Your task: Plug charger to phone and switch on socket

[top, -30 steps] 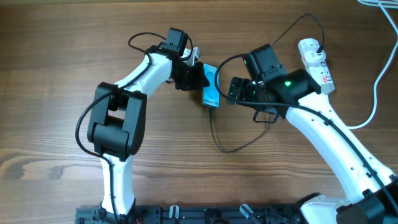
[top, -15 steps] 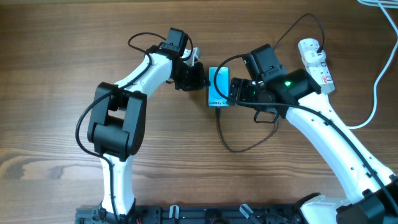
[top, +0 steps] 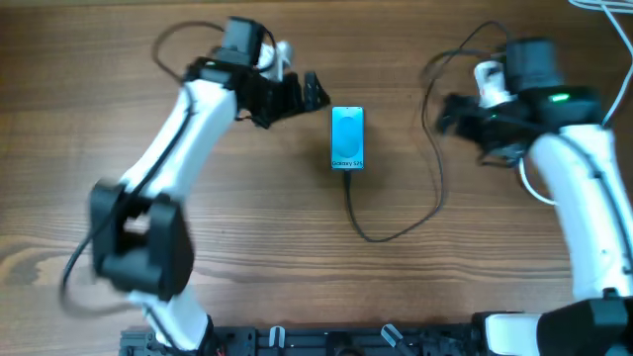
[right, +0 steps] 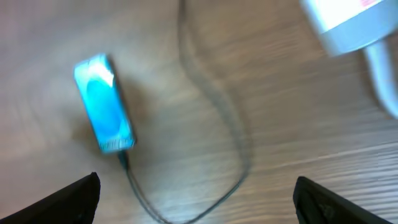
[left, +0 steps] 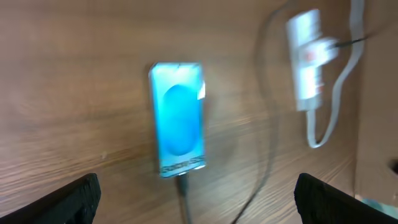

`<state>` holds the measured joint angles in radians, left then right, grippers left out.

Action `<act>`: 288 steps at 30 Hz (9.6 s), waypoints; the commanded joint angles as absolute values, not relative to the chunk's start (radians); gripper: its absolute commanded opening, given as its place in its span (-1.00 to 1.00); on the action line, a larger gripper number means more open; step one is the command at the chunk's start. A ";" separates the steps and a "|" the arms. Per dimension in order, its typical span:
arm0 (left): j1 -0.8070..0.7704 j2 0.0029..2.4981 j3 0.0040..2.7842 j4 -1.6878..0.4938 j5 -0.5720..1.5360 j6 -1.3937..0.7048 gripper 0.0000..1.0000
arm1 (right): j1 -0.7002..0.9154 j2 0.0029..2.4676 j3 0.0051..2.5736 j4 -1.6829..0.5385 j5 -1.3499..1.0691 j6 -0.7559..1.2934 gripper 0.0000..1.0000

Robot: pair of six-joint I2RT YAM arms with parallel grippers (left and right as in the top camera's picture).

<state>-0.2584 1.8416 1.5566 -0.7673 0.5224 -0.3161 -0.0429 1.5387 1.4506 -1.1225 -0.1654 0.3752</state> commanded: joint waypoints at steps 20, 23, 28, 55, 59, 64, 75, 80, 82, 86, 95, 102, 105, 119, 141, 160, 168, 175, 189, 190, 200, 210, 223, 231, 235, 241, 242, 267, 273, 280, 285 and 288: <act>-0.261 1.683 1.564 -0.775 0.458 -0.292 1.00 | -0.374 1.900 1.672 -0.953 -0.218 0.445 0.98; -0.261 1.683 1.564 -0.775 0.458 -0.292 1.00 | -0.375 2.039 1.897 -1.131 -0.204 0.413 0.99; -0.261 1.683 1.564 -0.775 0.458 -0.292 1.00 | -0.375 2.211 2.166 -1.283 -0.123 0.419 0.99; -0.261 1.683 1.564 -0.775 0.458 -0.292 1.00 | -0.382 2.385 2.090 -1.252 0.104 0.575 0.99; -0.261 1.683 1.564 -0.775 0.458 -0.292 1.00 | -0.382 2.385 2.025 -1.172 0.044 0.506 0.99; -0.261 1.683 1.564 -0.775 0.458 -0.292 1.00 | -0.382 2.386 1.985 -1.109 -0.002 0.464 1.00; -0.261 1.683 1.564 -0.775 0.458 -0.292 1.00 | -0.375 2.386 1.985 -1.085 -0.047 0.407 0.99; -0.261 1.683 1.564 -0.775 0.458 -0.292 1.00 | -0.368 2.386 1.985 -1.081 -0.046 0.405 0.99; -0.261 1.683 1.564 -0.775 0.458 -0.292 1.00 | -0.368 2.386 1.985 -1.082 -0.046 0.394 0.99; -0.261 1.683 1.564 -0.775 0.458 -0.292 1.00 | -0.368 2.386 1.985 -1.081 -0.046 0.395 0.99; -0.262 1.683 1.564 -0.775 0.458 -0.292 1.00 | -0.368 2.386 1.984 -1.081 -0.047 0.393 1.00; -0.262 1.683 1.564 -0.775 0.458 -0.292 1.00 | -0.368 2.386 1.982 -1.077 -0.047 0.393 0.99; -0.262 1.683 1.564 -0.775 0.458 -0.292 1.00 | -0.367 2.386 1.974 -1.073 -0.047 0.393 0.99; -0.262 1.683 1.564 -0.775 0.458 -0.292 1.00 | -0.364 2.386 1.909 -1.030 -0.095 0.391 0.99; -0.262 1.683 1.564 -0.775 0.458 -0.292 1.00 | -0.356 2.386 1.909 -1.085 -0.140 0.368 0.99; -0.262 1.683 1.564 -0.775 0.458 -0.292 1.00 | -0.363 2.379 1.914 -1.159 -0.158 0.400 1.00; -0.262 1.683 1.564 -0.775 0.458 -0.292 1.00 | -0.374 2.234 1.914 -1.189 -0.117 0.456 0.98; -0.262 1.683 1.564 -0.775 0.458 -0.292 1.00 | -0.374 2.009 1.914 -1.240 -0.113 0.455 0.99; -0.262 1.683 1.564 -0.775 0.458 -0.292 1.00 | -0.216 1.500 1.855 -1.521 -0.092 0.419 1.00; -0.262 1.683 1.564 -0.775 0.458 -0.292 1.00 | -0.187 1.462 1.835 -1.509 -0.081 0.419 0.99; -0.262 1.683 1.564 -0.775 0.458 -0.292 1.00 | -0.005 1.056 1.549 -1.439 -0.045 0.411 1.00; -0.262 1.683 1.564 -0.775 0.458 -0.292 1.00 | -0.003 0.791 1.367 -1.537 -0.052 0.558 0.99; -0.262 1.683 1.564 -0.775 0.458 -0.292 1.00 | -0.003 0.793 1.367 -1.538 -0.052 0.558 0.99; -0.262 1.683 1.564 -0.775 0.458 -0.292 1.00 | -0.003 0.793 1.367 -1.538 -0.045 0.557 1.00; -0.262 1.683 1.564 -0.775 0.458 -0.292 1.00 | -0.003 0.793 1.366 -1.521 -0.045 0.556 1.00; -0.262 1.683 1.564 -0.775 0.458 -0.292 1.00 | -0.003 0.785 1.365 -1.450 -0.049 0.438 1.00; -0.262 1.683 1.564 -0.775 0.458 -0.292 1.00 | -0.003 0.780 1.365 -1.437 -0.053 0.408 0.99; -0.262 1.683 1.564 -0.775 0.458 -0.292 1.00 | -0.003 0.175 0.448 -0.465 -0.379 0.186 0.99; -0.262 1.683 1.564 -0.775 0.458 -0.292 1.00 | -0.003 0.067 0.243 -0.226 -0.394 0.183 1.00; -0.262 1.683 1.564 -0.775 0.458 -0.292 1.00 | 0.016 0.002 0.120 -0.104 -0.353 0.182 1.00; -0.262 1.683 1.564 -0.775 0.458 -0.292 1.00 | 0.020 0.003 0.102 -0.073 -0.334 0.131 0.99; -0.262 1.683 1.564 -0.775 0.458 -0.292 1.00 | 0.020 0.003 0.102 -0.056 -0.329 0.073 0.99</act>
<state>-0.2607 1.6764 1.5658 -0.7780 0.4637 -0.3122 0.0154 0.0208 0.1101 -0.0746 -0.3534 0.1543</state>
